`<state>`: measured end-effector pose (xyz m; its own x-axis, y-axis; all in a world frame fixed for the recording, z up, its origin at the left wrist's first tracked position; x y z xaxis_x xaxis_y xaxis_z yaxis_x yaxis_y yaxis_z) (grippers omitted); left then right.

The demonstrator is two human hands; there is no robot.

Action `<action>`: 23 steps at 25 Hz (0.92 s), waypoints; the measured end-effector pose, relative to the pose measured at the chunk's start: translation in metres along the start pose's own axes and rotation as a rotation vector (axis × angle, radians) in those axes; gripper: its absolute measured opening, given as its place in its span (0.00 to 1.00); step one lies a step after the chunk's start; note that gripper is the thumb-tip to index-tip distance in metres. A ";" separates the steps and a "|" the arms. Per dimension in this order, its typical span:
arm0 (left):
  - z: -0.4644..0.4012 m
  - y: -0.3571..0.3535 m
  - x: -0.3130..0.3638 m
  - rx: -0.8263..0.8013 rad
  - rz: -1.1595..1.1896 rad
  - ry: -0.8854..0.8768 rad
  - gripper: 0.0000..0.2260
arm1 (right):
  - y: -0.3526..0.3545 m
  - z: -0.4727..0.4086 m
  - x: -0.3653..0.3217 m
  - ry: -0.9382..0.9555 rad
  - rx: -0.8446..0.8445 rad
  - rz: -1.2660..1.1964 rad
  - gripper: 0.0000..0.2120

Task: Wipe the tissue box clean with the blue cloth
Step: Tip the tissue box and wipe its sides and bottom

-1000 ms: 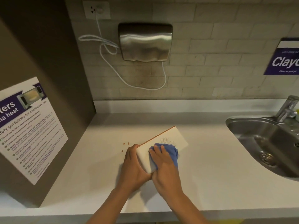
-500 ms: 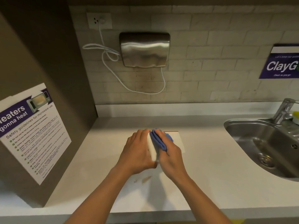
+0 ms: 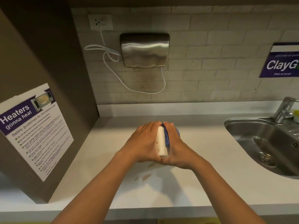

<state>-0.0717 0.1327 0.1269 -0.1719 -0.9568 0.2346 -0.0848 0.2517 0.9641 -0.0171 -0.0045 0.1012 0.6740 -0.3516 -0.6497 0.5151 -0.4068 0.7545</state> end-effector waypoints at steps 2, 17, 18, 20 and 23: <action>0.000 0.002 0.000 -0.038 0.000 -0.014 0.47 | 0.006 0.000 -0.001 0.039 0.076 -0.028 0.48; 0.028 -0.014 -0.048 -0.055 0.319 0.098 0.47 | 0.012 0.010 0.020 0.020 0.040 -0.248 0.50; 0.028 -0.018 -0.048 -0.039 0.345 0.100 0.47 | 0.012 0.012 0.022 0.011 0.026 -0.273 0.50; 0.025 -0.023 -0.044 0.016 0.362 0.105 0.47 | 0.014 0.015 0.029 -0.015 0.017 -0.329 0.50; 0.015 -0.027 -0.033 0.099 0.358 0.128 0.48 | 0.016 0.020 0.038 -0.040 0.065 -0.482 0.44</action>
<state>-0.0788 0.1601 0.0909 -0.0840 -0.8148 0.5737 -0.1367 0.5797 0.8033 0.0061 -0.0417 0.0868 0.3454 -0.1423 -0.9276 0.7285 -0.5825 0.3606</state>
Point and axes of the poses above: each hand's wrist, its own z-axis away from the middle knuckle, its own y-axis out of the back of the hand, x = y × z, the point moved 4 cm from there along -z, towards the middle knuckle, and after that the axes turned 11 degrees about -x, right-handed, at the moved point
